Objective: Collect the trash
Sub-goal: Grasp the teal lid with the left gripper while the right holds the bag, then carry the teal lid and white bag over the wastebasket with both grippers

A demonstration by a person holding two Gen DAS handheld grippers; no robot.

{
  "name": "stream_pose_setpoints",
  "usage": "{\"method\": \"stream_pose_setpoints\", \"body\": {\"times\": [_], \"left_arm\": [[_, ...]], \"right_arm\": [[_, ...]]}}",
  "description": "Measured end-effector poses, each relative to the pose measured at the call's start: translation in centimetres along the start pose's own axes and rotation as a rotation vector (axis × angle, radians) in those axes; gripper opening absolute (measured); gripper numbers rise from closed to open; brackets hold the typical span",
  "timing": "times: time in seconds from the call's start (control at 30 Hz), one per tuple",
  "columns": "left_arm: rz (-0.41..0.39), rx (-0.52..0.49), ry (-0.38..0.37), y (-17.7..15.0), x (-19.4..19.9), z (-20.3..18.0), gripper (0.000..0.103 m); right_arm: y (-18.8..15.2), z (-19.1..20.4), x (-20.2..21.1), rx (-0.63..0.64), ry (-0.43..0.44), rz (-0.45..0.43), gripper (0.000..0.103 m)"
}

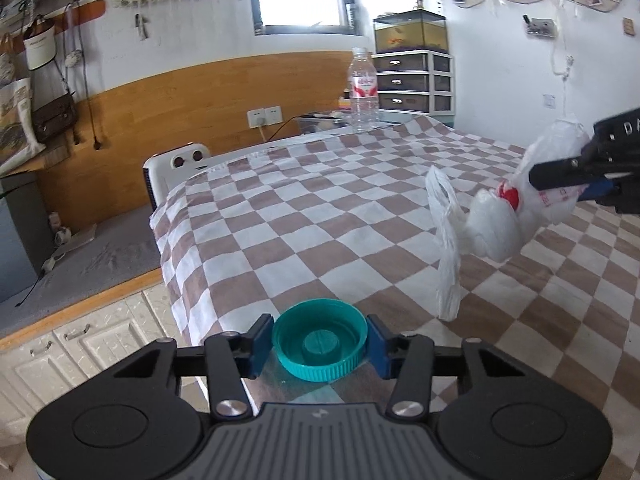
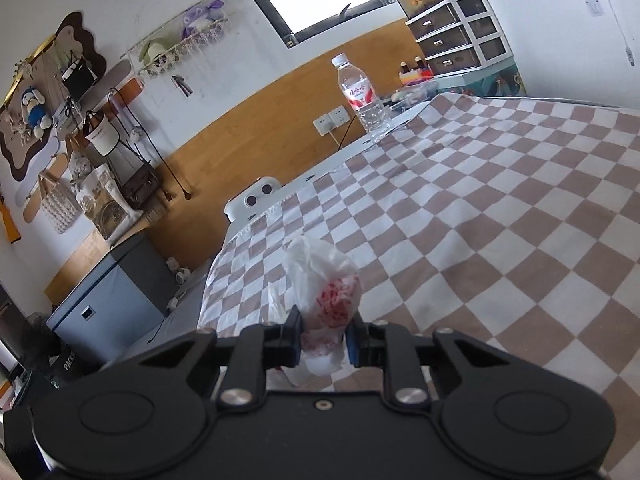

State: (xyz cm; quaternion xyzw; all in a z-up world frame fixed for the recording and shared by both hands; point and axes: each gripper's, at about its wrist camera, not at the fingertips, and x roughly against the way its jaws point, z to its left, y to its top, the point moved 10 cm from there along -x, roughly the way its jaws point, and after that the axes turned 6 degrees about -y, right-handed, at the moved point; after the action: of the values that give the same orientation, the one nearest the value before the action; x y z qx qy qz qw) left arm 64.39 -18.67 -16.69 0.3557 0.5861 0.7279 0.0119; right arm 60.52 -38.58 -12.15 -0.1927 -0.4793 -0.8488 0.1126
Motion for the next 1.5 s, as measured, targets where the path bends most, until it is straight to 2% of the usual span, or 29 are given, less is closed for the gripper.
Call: {"method": "stream_pose_setpoints", "body": {"times": [0.1, 0.3, 0.57, 0.83, 1.0, 1.5], "left_arm": [[0.005, 0.028, 0.011, 0.0, 0.7, 0.2, 0.050], [-0.011, 0.111, 0.042, 0.7, 3.8, 1.4, 0.050], [-0.044, 0.192, 0.095, 1.2, 9.7, 3.1, 0.050], [-0.053, 0.231, 0.137, 0.5, 15.0, 4.7, 0.050], [-0.068, 0.239, 0.131, 0.7, 17.6, 4.7, 0.050], [-0.111, 0.267, 0.171, 0.3, 26.7, 5.2, 0.050]], "right_arm": [[-0.2, 0.1, -0.1, 0.030, -0.014, 0.006, 0.022], [-0.6, 1.7, 0.1, 0.080, 0.020, 0.019, 0.022], [-1.1, 5.5, 1.7, 0.195, 0.065, 0.009, 0.021], [-1.0, 10.0, 6.2, 0.317, 0.121, -0.019, 0.022], [-2.0, 12.5, 8.9, 0.380, 0.153, -0.021, 0.022], [-4.6, 17.5, 16.2, 0.511, 0.164, -0.044, 0.022]]}}
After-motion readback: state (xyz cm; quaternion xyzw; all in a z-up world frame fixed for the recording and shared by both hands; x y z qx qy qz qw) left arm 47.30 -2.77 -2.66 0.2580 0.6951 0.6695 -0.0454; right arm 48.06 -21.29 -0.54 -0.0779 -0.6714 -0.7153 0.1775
